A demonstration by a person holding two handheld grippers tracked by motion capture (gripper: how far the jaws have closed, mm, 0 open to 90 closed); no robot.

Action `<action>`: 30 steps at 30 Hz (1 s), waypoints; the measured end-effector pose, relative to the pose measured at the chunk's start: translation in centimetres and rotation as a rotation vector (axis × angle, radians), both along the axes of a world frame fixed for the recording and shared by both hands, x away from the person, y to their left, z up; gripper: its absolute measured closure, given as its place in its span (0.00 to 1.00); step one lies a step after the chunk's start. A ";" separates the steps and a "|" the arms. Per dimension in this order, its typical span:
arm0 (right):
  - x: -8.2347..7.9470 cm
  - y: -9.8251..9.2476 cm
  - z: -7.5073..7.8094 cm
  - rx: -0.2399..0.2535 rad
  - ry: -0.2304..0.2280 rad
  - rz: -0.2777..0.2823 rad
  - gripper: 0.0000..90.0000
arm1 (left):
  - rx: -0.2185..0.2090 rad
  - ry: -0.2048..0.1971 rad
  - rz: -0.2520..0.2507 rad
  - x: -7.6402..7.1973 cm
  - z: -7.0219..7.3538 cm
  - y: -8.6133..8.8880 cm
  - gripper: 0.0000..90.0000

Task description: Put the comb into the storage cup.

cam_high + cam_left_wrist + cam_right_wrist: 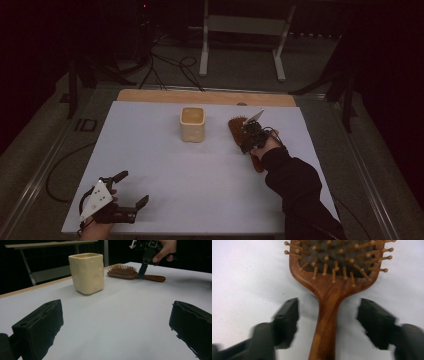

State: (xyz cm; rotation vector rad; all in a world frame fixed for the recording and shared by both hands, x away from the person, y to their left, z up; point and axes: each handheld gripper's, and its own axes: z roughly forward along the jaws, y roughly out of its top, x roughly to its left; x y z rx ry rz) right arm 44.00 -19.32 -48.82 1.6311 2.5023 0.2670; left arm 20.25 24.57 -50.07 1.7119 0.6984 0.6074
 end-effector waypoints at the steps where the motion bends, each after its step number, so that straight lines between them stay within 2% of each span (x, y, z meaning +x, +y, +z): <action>1: 0.0 0.1 0.0 -0.006 0.005 -0.003 0.42 | 0.002 0.000 0.000 0.0 0.0 0.0 0.00; 5: 0.3 0.2 0.0 -0.028 0.022 -0.032 0.53 | 0.000 -0.002 0.000 0.0 0.0 0.0 0.00; 10: 0.4 0.4 -0.1 -0.043 0.042 -0.048 0.62 | -0.003 -0.003 0.001 0.0 0.0 0.0 0.00; 14: 0.6 0.5 -0.4 -0.043 0.066 -0.063 0.69 | -0.004 -0.004 -0.001 -0.1 0.1 0.0 0.00; 16: 0.7 0.6 -0.3 -0.040 0.069 -0.071 0.76 | 0.000 -0.001 -0.002 -0.1 0.1 -0.1 0.00; 19: 0.9 0.7 -0.3 -0.045 0.078 -0.069 0.77 | -0.004 -0.002 -0.001 -0.1 0.1 -0.1 0.00; 23: 1.2 0.6 -0.3 -0.035 0.119 -0.071 0.78 | 0.000 -0.001 0.002 -0.1 0.0 0.0 0.00; 30: 1.2 0.5 -0.4 -0.031 0.117 -0.049 0.78 | 0.005 0.000 0.000 -0.1 0.0 -0.1 0.00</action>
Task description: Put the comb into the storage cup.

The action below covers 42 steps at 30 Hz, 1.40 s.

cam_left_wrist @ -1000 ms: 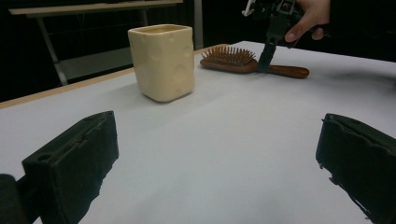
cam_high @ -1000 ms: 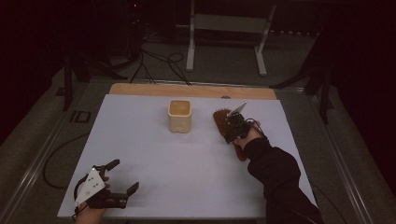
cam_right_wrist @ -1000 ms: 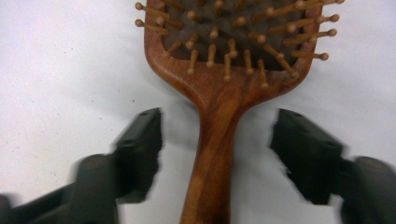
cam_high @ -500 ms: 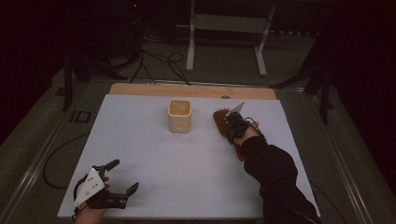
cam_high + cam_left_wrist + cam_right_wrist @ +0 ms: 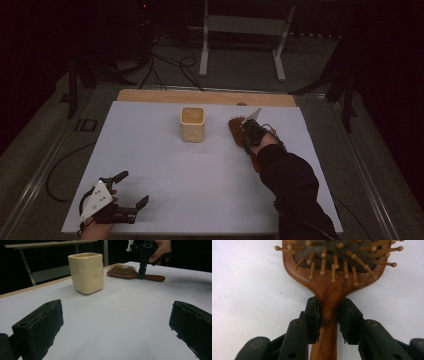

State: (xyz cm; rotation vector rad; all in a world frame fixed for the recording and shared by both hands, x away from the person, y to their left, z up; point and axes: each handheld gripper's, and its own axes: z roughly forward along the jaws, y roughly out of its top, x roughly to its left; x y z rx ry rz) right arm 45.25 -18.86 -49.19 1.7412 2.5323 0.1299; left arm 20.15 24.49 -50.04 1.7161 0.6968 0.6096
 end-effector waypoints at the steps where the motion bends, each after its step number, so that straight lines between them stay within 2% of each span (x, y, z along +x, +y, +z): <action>1: 0.0 0.0 0.0 -0.002 -0.002 -0.001 0.78 | 0.000 0.000 -0.001 0.0 0.0 0.0 0.00; 4: -0.1 0.2 0.0 -0.011 -0.008 -0.020 0.79 | 0.002 -0.001 0.000 0.0 0.0 0.0 0.00; 8: -0.3 0.1 0.0 0.002 -0.019 -0.048 0.80 | -0.003 0.004 0.000 0.0 0.0 0.0 0.00; 13: -0.6 -0.1 0.0 0.013 -0.040 -0.037 0.80 | 0.000 0.005 -0.002 0.0 -0.1 -0.1 0.00; 15: -1.0 -0.3 -0.1 0.023 -0.074 -0.011 0.81 | 0.001 0.006 0.000 0.0 -0.1 0.0 0.00; 20: -1.7 -0.2 -0.2 0.009 -0.128 0.017 0.81 | -0.003 0.008 0.003 0.1 -0.1 0.0 0.00; 24: -2.2 -0.6 -0.3 0.040 -0.161 0.020 0.81 | -0.005 0.009 0.004 0.1 -0.1 0.0 0.00; 26: -2.5 -1.0 -0.4 0.070 -0.193 0.030 0.81 | 0.000 0.010 0.006 0.1 -0.1 0.0 0.00; 37: -3.1 -1.7 -0.8 0.135 -0.313 0.028 0.81 | -0.001 0.013 0.008 0.2 -0.2 0.1 0.00; 42: -3.5 -1.9 -0.7 0.157 -0.335 0.037 0.81 | 0.000 0.014 0.008 0.2 -0.2 0.1 0.00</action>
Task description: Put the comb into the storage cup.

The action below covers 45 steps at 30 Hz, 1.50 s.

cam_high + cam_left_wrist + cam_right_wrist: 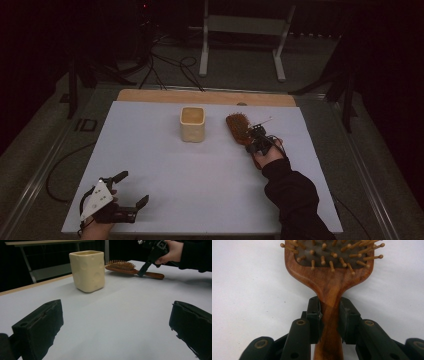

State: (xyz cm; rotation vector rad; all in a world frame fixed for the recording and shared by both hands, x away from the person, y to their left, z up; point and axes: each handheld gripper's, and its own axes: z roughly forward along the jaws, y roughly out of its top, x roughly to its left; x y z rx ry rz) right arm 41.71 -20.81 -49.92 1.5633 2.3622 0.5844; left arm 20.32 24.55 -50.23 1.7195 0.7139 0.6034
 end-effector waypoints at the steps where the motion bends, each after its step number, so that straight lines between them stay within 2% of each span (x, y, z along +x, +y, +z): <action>1: -0.1 0.0 0.1 0.002 0.001 0.000 0.81 | -0.002 0.001 0.000 0.0 0.0 0.0 0.00; 7: -0.8 -0.3 0.5 0.029 -0.021 0.014 0.81 | -0.001 0.002 0.004 0.0 0.0 0.0 0.00; 8: -1.1 -0.5 0.8 0.050 -0.033 0.017 0.81 | -0.002 0.003 0.005 0.1 0.0 0.0 0.00; 11: -1.6 -0.8 1.3 0.072 -0.046 0.029 0.81 | 0.000 0.006 0.006 0.1 0.0 0.0 0.00; 15: -2.4 -0.9 1.9 0.079 -0.068 0.056 0.81 | -0.002 0.008 0.008 0.1 0.0 -0.1 0.00; 20: -3.9 -1.4 2.9 0.121 -0.103 0.073 0.81 | 0.002 0.011 0.011 0.1 -0.1 -0.1 0.00; 25: -5.3 -1.6 3.5 0.126 -0.133 0.104 0.81 | 0.006 0.017 0.012 0.1 0.0 -0.2 0.00; 29: -6.7 -1.7 3.8 0.148 -0.143 0.141 0.81 | 0.010 0.020 0.014 0.1 0.0 -0.4 0.00; 30: -7.1 -1.7 3.8 0.140 -0.154 0.144 0.81 | 0.008 0.022 0.016 0.1 0.0 -0.4 0.00; 37: -9.7 -1.2 4.7 0.139 -0.223 0.195 0.81 | 0.014 0.066 0.040 0.4 0.2 -1.0 0.00; 39: -10.1 -1.0 4.9 0.139 -0.228 0.206 0.81 | 0.018 0.078 0.043 0.4 0.4 -1.2 0.00; 42: -10.6 -0.9 5.1 0.145 -0.246 0.222 0.81 | 0.015 0.104 0.038 0.5 1.0 -1.6 0.00; 45: -11.1 -0.7 5.4 0.137 -0.271 0.243 0.81 | -0.005 0.127 0.030 0.7 1.9 -2.1 0.00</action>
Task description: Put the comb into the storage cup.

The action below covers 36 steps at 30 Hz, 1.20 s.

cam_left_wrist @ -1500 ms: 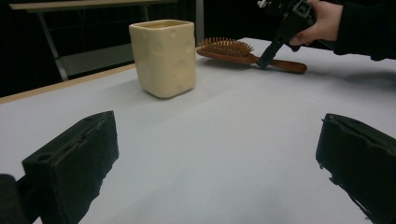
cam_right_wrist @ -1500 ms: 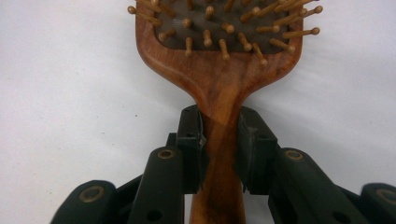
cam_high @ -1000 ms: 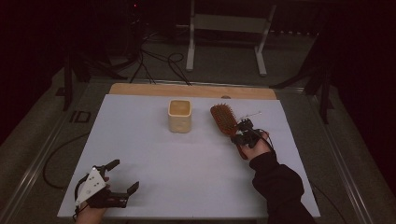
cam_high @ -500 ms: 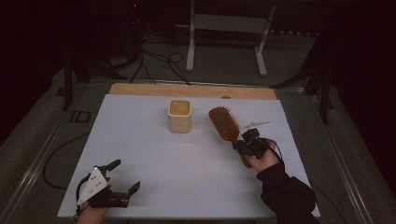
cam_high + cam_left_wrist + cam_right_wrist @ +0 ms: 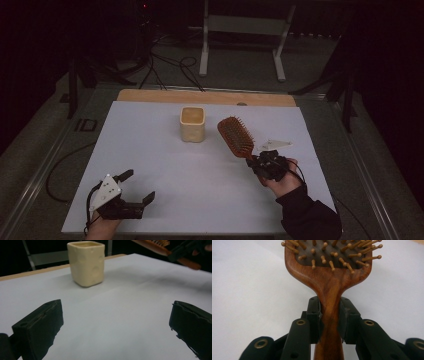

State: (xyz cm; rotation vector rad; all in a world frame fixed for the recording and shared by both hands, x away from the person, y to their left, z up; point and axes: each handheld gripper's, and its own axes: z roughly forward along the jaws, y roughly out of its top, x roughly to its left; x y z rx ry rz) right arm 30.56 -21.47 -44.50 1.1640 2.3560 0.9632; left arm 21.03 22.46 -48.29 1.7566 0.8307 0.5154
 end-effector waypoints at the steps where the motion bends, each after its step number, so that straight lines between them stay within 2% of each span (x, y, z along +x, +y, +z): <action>1: -0.3 0.1 0.1 -0.005 -0.020 0.006 0.81 | -0.001 0.007 0.004 0.1 0.4 -0.2 0.00; 4: -0.7 0.4 0.4 -0.025 -0.057 0.028 0.81 | 0.016 0.011 0.008 0.5 1.8 -0.7 0.00; 6: -0.8 0.5 0.4 -0.025 -0.059 0.040 0.81 | 0.007 0.022 0.015 0.8 2.8 -1.0 0.00; 7: -1.0 0.6 0.4 -0.028 -0.075 0.045 0.81 | 0.004 0.029 0.026 1.0 3.2 -1.1 0.00; 11: -1.6 1.0 0.3 -0.028 -0.098 0.069 0.81 | -0.046 0.070 0.045 1.9 5.0 -1.4 0.00; 13: -1.9 1.2 0.1 -0.034 -0.113 0.077 0.81 | -0.071 0.076 0.040 2.3 5.7 -1.5 0.00; 19: -2.2 1.7 -0.5 -0.032 -0.124 0.090 0.81 | -0.112 0.107 0.044 3.5 7.4 -2.7 0.00; 21: -2.2 1.8 -0.6 -0.035 -0.120 0.096 0.81 | -0.124 0.124 0.047 4.0 7.8 -3.4 0.00; 25: -2.3 2.1 -0.6 -0.033 -0.119 0.104 0.81 | -0.154 0.168 0.017 5.1 8.5 -4.9 0.00; 29: -2.5 2.4 -0.5 -0.031 -0.120 0.115 0.81 | -0.165 0.206 0.010 6.2 9.0 -6.4 0.00; 32: -2.7 2.7 -0.4 -0.035 -0.125 0.123 0.81 | -0.172 0.207 0.005 6.9 9.2 -7.5 0.00; 36: -2.9 2.9 -0.4 -0.040 -0.137 0.134 0.81 | -0.210 0.235 -0.013 7.9 9.2 -8.5 0.00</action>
